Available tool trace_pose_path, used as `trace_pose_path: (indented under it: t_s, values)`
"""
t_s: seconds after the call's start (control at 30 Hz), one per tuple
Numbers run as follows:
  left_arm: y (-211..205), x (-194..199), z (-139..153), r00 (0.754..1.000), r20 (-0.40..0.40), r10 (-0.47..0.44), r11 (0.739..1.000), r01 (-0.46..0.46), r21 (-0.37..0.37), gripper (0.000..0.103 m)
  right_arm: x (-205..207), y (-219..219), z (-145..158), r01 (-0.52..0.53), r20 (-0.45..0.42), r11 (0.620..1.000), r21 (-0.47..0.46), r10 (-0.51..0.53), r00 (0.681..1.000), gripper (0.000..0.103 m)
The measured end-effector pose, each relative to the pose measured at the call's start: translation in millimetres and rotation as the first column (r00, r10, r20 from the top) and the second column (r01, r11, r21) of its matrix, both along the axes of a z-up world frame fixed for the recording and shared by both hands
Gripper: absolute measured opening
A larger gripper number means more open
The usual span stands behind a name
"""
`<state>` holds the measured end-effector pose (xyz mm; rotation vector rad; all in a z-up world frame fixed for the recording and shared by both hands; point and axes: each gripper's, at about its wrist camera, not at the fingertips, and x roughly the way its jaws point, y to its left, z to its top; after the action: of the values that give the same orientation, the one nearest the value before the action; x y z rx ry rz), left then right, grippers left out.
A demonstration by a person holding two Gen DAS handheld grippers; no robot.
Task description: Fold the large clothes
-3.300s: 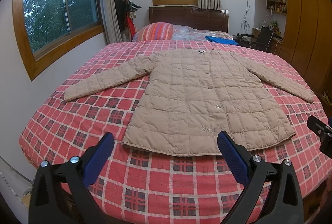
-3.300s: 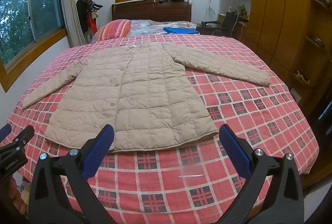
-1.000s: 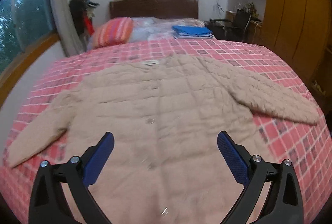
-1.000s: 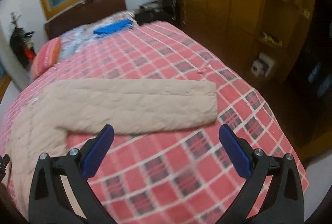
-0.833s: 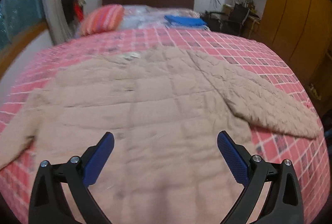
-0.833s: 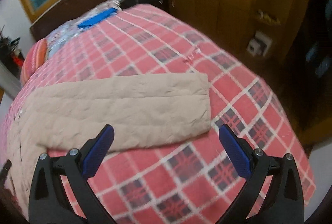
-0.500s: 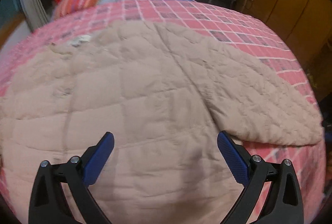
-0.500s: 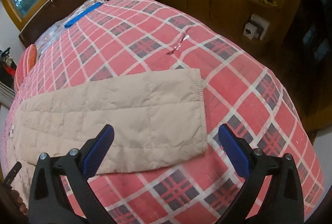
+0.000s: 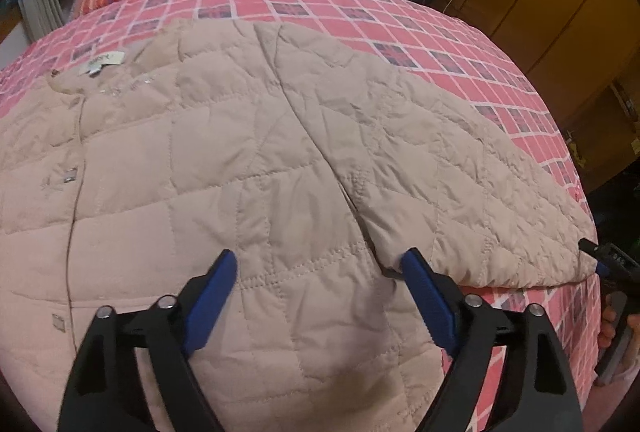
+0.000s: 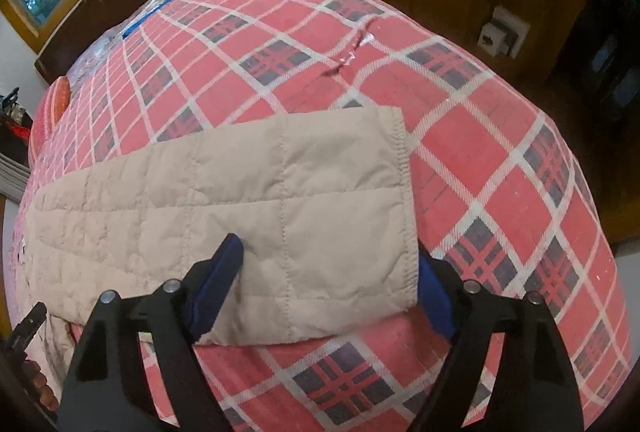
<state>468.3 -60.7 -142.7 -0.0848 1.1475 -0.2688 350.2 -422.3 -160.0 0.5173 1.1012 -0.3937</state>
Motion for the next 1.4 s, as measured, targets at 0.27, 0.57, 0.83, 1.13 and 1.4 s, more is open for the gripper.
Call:
trace_pose_path:
  t_s: [0.27,0.57,0.83,1.13,1.4]
  values:
    - [14.1,6.4,-9.7,1.000,-0.024,0.014,0.999,-0.015,-0.043,0.035,0.5,8.7,4.3,-0.015,-0.014,0.997,-0.073,0.013,1.000,0.049]
    - [24.8,7.9,-13.5,1.000,-0.014,0.017,0.999,-0.017,-0.035,0.013,1.3,17.8,20.6,-0.024,-0.001,0.994,-0.102,0.024,1.000,0.014]
    - [36.6,9.3,-14.2,0.999,-0.031,0.018,0.997,-0.020,-0.080,0.007,6.2,78.8,75.8,-0.171,0.179,0.985,-0.034,0.174,0.968,0.009]
    - [49.1,0.1,3.8,1.000,-0.004,0.001,0.988,-0.001,-0.157,0.059,43.9,200.3,97.5,-0.457,0.270,0.889,0.038,0.431,0.861,0.008]
    - [63.2,8.6,6.9,0.999,-0.042,0.022,0.966,-0.032,-0.258,0.059,67.8,278.2,65.5,-0.563,0.212,0.824,0.062,0.541,0.814,0.008]
